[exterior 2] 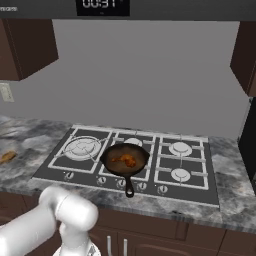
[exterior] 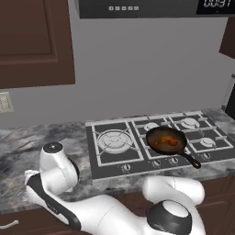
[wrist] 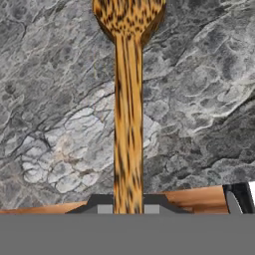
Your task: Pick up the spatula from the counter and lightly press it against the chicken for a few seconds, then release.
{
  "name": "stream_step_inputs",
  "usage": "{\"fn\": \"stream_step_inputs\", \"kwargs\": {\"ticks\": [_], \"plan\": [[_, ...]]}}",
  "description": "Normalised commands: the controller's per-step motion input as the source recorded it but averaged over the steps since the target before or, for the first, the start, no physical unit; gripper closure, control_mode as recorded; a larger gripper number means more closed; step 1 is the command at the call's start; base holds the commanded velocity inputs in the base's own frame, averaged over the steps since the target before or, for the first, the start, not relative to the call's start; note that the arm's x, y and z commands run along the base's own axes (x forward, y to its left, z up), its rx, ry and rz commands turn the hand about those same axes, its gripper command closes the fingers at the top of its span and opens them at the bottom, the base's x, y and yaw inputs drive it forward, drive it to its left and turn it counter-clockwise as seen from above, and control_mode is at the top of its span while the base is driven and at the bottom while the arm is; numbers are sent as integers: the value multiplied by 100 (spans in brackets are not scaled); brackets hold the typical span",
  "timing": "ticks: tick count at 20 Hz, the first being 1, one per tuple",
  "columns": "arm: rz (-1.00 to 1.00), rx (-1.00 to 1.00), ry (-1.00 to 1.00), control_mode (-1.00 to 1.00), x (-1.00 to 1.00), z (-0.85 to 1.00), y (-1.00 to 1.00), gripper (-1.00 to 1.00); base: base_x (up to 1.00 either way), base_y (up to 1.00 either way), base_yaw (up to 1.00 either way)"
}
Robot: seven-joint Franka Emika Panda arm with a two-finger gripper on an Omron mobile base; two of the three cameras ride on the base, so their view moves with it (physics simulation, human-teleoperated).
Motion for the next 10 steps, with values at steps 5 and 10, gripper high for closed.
{"fn": "stream_step_inputs", "kwargs": {"ticks": [5, 10], "plan": [[0, 0, 0, -100, -20, 22, -48, 100, 0, 0, 0], [-3, 0, 0, -100, -5, 23, -44, 100, 0, 0, 0]]}}
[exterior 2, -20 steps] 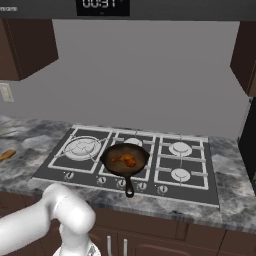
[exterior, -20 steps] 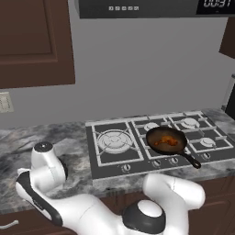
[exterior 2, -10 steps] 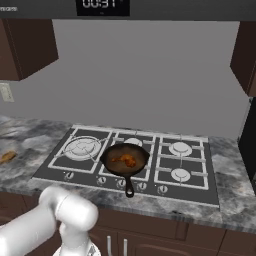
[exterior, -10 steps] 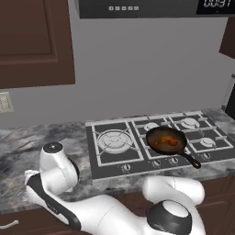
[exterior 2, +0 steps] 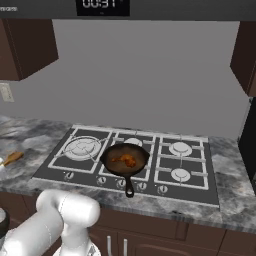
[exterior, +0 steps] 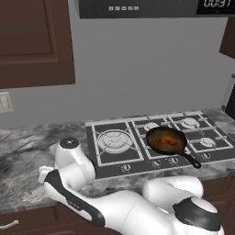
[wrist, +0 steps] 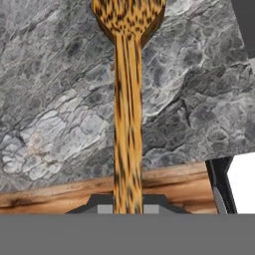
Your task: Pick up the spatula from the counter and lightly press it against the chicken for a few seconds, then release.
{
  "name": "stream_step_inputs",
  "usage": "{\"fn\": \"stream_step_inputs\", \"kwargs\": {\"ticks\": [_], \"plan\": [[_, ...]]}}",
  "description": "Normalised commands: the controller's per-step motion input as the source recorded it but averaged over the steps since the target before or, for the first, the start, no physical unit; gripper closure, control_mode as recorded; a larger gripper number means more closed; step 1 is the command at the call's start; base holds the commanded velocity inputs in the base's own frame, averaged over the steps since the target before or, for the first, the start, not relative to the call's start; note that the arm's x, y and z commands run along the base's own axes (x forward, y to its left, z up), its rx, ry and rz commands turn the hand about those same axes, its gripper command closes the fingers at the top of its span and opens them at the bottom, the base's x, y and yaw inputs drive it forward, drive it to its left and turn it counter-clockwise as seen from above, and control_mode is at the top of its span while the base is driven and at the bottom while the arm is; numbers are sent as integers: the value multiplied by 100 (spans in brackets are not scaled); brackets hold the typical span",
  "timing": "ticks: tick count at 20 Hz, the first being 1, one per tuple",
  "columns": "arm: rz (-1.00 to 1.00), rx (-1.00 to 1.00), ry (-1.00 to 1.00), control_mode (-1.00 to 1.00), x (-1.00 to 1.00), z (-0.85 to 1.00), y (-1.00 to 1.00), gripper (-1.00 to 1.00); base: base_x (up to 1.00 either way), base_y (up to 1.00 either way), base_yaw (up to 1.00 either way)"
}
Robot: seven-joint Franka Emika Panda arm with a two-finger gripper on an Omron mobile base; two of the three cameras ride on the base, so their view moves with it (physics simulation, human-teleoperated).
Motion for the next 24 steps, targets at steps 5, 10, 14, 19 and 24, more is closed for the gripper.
{"fn": "stream_step_inputs", "kwargs": {"ticks": [5, 10, 14, 19, 24], "plan": [[-3, 0, 0, -100, -3, 23, -45, 100, 0, 0, 0], [-5, 0, 0, -100, -3, 22, -38, 100, 0, 0, 0], [-8, 0, 0, -100, -1, 23, -42, 100, 0, 0, 0], [-14, 0, 0, -100, -2, 9, -27, 100, 0, 0, 0], [-13, 0, 0, -100, 0, 11, -37, 100, 0, 0, 0]]}}
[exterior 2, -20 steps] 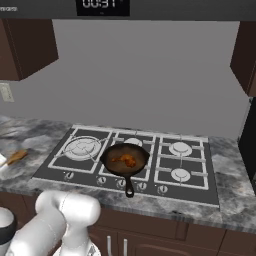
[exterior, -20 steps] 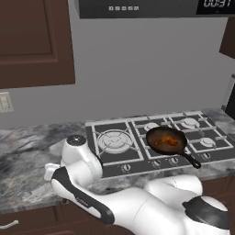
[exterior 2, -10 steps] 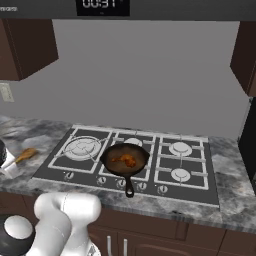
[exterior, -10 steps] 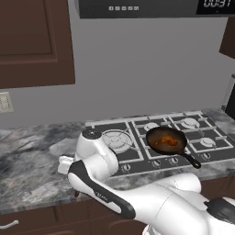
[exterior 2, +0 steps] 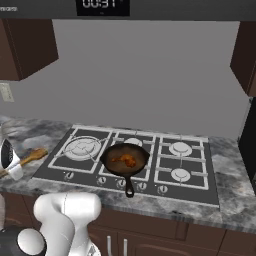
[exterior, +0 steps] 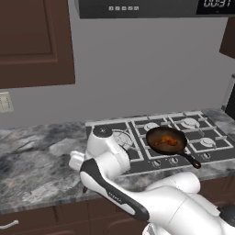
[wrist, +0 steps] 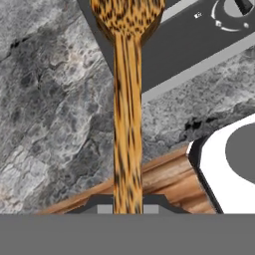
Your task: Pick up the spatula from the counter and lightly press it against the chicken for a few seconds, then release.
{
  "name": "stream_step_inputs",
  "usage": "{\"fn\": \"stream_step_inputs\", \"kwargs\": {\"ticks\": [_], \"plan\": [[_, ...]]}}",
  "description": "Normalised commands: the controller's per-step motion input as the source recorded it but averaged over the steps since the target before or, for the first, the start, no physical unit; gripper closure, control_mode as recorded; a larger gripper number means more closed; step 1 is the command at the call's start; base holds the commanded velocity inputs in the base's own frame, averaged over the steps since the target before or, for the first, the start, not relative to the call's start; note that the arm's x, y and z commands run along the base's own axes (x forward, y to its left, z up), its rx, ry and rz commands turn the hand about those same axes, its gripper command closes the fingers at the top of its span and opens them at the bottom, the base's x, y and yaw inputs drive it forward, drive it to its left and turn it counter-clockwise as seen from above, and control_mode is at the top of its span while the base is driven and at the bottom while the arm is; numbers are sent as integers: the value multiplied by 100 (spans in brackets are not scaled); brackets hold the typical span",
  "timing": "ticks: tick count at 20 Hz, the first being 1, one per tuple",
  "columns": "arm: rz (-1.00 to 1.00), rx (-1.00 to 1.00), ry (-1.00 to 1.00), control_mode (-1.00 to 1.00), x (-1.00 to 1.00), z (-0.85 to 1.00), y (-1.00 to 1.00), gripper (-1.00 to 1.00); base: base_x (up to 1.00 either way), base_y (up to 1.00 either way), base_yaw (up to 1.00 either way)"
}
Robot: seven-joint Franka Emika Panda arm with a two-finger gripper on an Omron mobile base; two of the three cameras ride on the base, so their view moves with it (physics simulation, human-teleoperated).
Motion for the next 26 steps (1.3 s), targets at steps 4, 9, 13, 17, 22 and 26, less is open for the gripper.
{"fn": "stream_step_inputs", "kwargs": {"ticks": [4, 9, 13, 17, 22, 26], "plan": [[-12, 0, 2, -100, 0, 14, -43, 100, 0, 0, 0], [-9, 0, 3, -100, 0, 16, -44, 100, 0, 0, 0], [-9, 0, 3, -100, 0, 12, -38, 100, 0, 0, 0], [-8, 0, 3, -100, 1, 11, -43, 100, 0, 0, 0], [-8, 0, 2, -100, 0, 18, -40, 100, 0, 0, 0], [-6, 0, 0, -100, 0, 15, -36, 100, 0, 0, 0]]}}
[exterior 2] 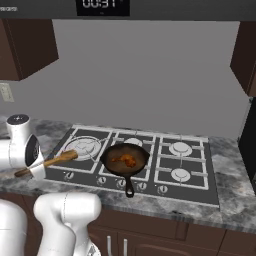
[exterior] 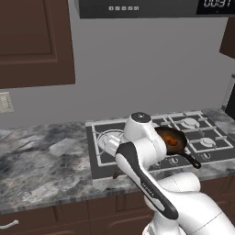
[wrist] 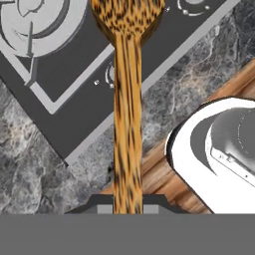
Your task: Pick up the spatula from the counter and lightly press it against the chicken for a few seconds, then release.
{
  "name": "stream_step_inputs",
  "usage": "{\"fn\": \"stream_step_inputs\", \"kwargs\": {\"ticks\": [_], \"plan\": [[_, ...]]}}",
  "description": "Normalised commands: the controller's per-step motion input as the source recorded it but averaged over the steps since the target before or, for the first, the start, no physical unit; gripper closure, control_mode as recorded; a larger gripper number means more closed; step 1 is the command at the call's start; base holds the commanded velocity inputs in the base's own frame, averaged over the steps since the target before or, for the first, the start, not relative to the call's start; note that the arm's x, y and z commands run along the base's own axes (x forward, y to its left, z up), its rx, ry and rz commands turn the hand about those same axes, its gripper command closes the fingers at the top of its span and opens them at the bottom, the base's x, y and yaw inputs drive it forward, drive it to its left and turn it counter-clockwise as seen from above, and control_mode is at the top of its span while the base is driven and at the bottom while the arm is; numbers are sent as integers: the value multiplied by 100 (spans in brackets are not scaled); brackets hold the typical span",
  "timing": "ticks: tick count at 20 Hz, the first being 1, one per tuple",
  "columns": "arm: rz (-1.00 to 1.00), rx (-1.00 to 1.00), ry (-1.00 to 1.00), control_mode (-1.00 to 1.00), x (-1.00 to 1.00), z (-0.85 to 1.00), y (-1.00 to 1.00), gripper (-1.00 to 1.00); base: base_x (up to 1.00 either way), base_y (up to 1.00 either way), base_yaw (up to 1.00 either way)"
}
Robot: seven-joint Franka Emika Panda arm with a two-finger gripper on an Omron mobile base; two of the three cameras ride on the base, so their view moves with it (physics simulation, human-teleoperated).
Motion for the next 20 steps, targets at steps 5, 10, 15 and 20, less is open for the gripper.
{"fn": "stream_step_inputs", "kwargs": {"ticks": [5, 10, 15, 20], "plan": [[-5, 0, 0, -100, 1, 14, -33, 100, 0, 0, 0], [-5, 0, 0, -100, 4, 14, -39, 100, 0, 0, 0], [-4, 0, 0, -100, 10, 10, -30, 100, 0, 0, 0], [-4, 0, 2, -100, 13, 7, -28, 100, 0, 0, 0]]}}
